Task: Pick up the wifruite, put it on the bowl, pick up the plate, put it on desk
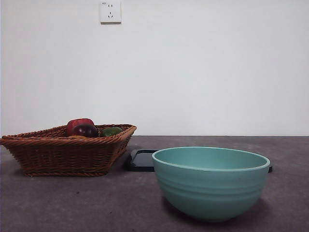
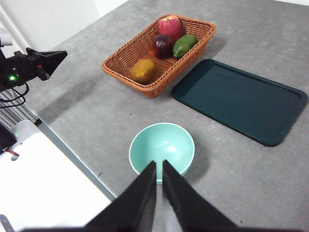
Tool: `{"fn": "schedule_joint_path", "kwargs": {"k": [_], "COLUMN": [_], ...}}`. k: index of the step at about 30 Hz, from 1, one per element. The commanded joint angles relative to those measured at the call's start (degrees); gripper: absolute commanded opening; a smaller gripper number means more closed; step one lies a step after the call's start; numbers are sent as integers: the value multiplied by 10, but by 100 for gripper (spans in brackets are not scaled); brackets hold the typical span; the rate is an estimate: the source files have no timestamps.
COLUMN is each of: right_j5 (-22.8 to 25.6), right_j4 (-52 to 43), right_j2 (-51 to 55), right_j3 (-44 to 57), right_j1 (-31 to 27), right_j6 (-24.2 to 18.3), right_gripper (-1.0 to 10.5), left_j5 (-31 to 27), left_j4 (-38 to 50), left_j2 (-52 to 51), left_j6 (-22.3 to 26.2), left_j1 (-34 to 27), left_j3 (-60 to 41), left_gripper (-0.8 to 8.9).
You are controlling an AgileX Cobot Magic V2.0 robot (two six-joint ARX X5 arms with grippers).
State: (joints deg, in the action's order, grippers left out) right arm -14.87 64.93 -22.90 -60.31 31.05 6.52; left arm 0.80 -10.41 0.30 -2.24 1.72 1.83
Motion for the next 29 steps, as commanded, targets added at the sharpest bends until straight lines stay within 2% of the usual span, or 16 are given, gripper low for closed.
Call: {"fn": "schedule_joint_path", "kwargs": {"k": [1, 21, 23, 25, 29], "right_j5": [-1, 3, -4, -5, -3], "right_j4": [-6, -6, -3, -19, -153], "right_j2": [-1, -1, 0, 5, 59], "right_j3": [-6, -5, -4, 9, 108], "right_j1": [3, -2, -31, -77, -196], "right_j6": [5, 5, 2, -39, -103], "right_gripper": [15, 15, 15, 15, 15], "left_j5": [0, 0, 0, 0, 0], "left_j4": [-4, -4, -4, -4, -3], "left_j2": [-1, -1, -1, -1, -1], "left_j6": [1, 1, 1, 1, 1], "left_j1": [-2, -2, -2, -2, -2], "left_j3": [-12, -12, -12, -12, -12], "left_gripper": [16, 16, 16, 16, 16]}}
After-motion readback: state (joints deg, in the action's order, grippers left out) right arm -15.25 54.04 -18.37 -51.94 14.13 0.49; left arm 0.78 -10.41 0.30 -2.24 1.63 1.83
